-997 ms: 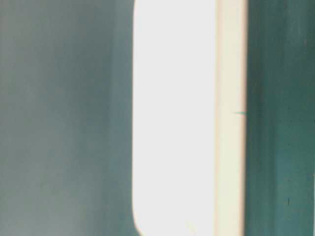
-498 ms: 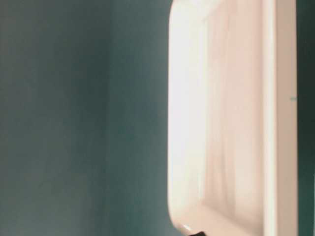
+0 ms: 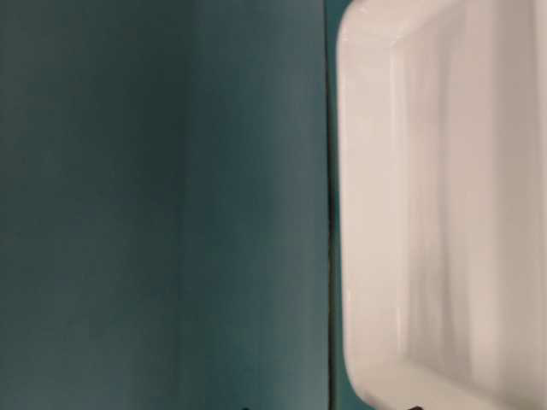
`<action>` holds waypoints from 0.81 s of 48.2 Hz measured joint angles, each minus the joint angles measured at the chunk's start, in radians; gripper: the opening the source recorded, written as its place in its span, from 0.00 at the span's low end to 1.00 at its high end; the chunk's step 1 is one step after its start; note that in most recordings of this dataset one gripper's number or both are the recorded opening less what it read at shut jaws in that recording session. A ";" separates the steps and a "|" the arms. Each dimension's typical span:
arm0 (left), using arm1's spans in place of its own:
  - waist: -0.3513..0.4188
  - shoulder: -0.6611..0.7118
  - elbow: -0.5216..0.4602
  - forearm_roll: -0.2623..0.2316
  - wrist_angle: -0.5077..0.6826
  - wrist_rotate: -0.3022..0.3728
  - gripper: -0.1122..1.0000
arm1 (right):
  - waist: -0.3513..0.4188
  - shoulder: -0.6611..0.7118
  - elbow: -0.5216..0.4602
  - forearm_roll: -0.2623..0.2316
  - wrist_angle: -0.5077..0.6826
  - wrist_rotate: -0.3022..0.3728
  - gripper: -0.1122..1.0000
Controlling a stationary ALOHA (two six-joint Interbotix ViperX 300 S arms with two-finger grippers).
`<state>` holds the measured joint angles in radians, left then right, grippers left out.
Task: Lift the white case with both hands.
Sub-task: 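Lower the tray back onto the table with both grippers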
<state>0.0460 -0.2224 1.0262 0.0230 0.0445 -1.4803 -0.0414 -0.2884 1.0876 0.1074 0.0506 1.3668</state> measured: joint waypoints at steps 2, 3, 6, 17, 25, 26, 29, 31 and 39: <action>0.000 0.006 -0.002 0.003 -0.002 0.000 0.15 | 0.002 0.011 0.000 0.000 -0.003 0.000 0.20; -0.002 0.008 -0.002 0.000 -0.002 0.000 0.15 | 0.002 0.015 -0.002 0.000 -0.005 -0.002 0.20; 0.000 0.012 0.000 0.003 -0.002 0.002 0.15 | 0.002 0.034 -0.002 0.000 -0.008 0.000 0.20; 0.000 0.020 0.012 0.000 -0.003 0.002 0.15 | 0.002 0.063 -0.005 0.000 -0.014 -0.002 0.20; 0.000 0.038 0.015 0.000 -0.003 0.002 0.15 | -0.003 0.063 -0.006 0.000 -0.014 -0.002 0.20; 0.002 0.043 0.015 0.000 -0.003 0.002 0.15 | -0.003 0.063 -0.006 0.000 -0.014 -0.002 0.20; 0.006 0.055 0.015 0.000 -0.008 0.002 0.15 | -0.005 0.066 -0.006 0.000 -0.014 0.000 0.20; 0.008 0.060 0.015 0.000 -0.008 0.002 0.15 | -0.005 0.067 -0.006 0.000 -0.014 0.000 0.20; 0.011 0.069 0.012 0.000 -0.014 0.005 0.15 | -0.006 0.081 -0.009 0.000 -0.014 0.003 0.20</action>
<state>0.0568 -0.1534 1.0385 0.0230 0.0307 -1.4757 -0.0476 -0.2071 1.0784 0.1074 0.0368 1.3698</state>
